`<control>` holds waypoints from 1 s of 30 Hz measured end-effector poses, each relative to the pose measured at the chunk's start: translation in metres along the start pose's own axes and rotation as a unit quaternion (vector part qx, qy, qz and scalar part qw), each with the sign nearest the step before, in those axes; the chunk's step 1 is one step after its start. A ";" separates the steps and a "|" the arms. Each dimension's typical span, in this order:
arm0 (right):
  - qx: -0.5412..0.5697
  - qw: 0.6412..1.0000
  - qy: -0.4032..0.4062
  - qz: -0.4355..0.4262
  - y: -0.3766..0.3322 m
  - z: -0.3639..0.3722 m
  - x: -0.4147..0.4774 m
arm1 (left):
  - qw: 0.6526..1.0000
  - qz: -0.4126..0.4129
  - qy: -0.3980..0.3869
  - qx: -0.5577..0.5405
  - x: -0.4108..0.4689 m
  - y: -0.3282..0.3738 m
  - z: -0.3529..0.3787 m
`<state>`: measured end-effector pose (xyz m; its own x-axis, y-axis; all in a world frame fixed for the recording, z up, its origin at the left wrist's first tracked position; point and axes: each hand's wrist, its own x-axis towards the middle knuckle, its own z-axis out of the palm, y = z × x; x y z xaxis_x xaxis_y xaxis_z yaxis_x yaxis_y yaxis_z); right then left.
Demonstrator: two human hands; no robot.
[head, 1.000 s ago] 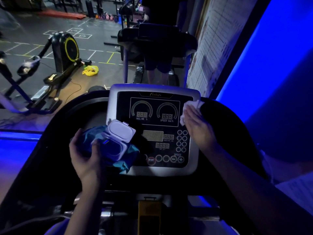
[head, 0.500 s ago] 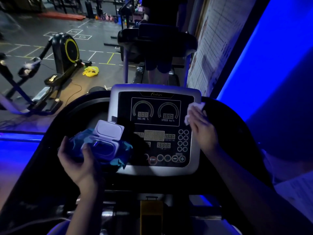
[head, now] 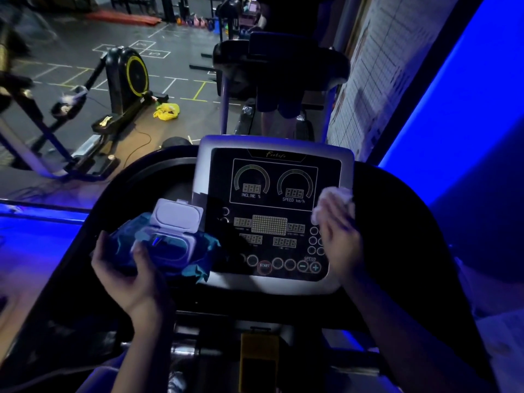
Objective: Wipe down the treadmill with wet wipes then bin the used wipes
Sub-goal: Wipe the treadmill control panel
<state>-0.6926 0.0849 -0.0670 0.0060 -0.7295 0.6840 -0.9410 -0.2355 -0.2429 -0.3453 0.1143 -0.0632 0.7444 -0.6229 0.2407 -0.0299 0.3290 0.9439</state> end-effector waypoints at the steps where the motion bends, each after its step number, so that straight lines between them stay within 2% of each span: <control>1: -0.020 0.999 0.022 0.025 0.004 -0.003 0.006 | 1.000 0.003 0.004 0.006 0.000 -0.004 -0.004; 3: -0.040 0.999 0.015 0.029 -0.002 0.005 0.011 | 1.000 -0.004 -0.001 0.022 -0.002 -0.001 -0.007; 4: -0.033 0.999 -0.014 -0.001 -0.012 0.014 0.009 | 1.000 -0.009 -0.007 0.022 -0.004 0.000 -0.009; 6: 0.025 0.986 -0.104 -0.127 -0.045 0.032 0.008 | 1.000 -0.004 -0.009 0.030 -0.007 0.001 -0.010; 8: 0.069 0.947 -0.189 -0.250 -0.081 0.052 0.010 | 0.999 -0.005 -0.012 0.044 -0.006 0.002 -0.008; 10: 0.073 0.920 -0.211 -0.323 -0.108 0.061 0.021 | 0.999 -0.003 -0.008 0.046 -0.005 0.004 -0.006; 11: 0.074 0.916 -0.217 -0.329 -0.114 0.063 0.030 | 0.999 -0.001 -0.009 0.040 -0.004 0.005 -0.005; 13: 0.057 0.941 -0.186 -0.278 -0.107 0.061 0.053 | 0.999 0.004 -0.010 0.034 -0.002 0.006 -0.005; 14: 0.045 0.953 -0.184 -0.236 -0.093 0.060 0.065 | 0.999 0.010 -0.014 0.032 -0.002 0.005 -0.006; 16: 0.003 0.985 -0.151 -0.087 -0.061 0.045 0.083 | 0.999 0.012 -0.014 0.030 -0.001 0.005 -0.009; 17: -0.035 0.994 -0.092 -0.042 -0.044 0.036 0.086 | 0.999 0.009 -0.011 0.033 -0.002 0.006 -0.011; 18: -0.053 0.998 -0.024 -0.009 -0.027 0.024 0.082 | 0.999 0.006 -0.008 0.035 -0.002 0.006 -0.014; 19: -0.060 0.998 -0.003 0.013 -0.017 0.012 0.070 | 0.999 0.005 -0.005 0.033 -0.001 0.007 -0.017; 21: -0.090 0.995 -0.009 0.045 -0.011 0.001 0.033 | 1.000 0.008 -0.006 0.023 0.004 0.008 -0.022; 23: -0.048 0.998 -0.051 0.001 -0.024 0.006 -0.011 | 1.000 0.013 -0.013 0.025 0.009 0.010 -0.023; 26: 0.019 0.975 -0.138 -0.172 -0.068 0.030 -0.052 | 1.000 0.009 -0.009 0.013 0.016 0.015 -0.015; 28: 0.019 0.953 -0.187 -0.236 -0.080 0.051 -0.033 | 1.000 0.009 -0.023 0.013 0.016 0.019 -0.006; 30: -0.004 0.955 -0.169 -0.245 -0.095 0.066 0.003 | 0.999 0.007 -0.043 0.014 0.013 0.023 0.000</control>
<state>-0.5807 0.0632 -0.0870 0.5538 -0.6986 0.4530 -0.7996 -0.5980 0.0553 -0.3368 0.1137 -0.0379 0.6842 -0.6768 0.2717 -0.0592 0.3198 0.9456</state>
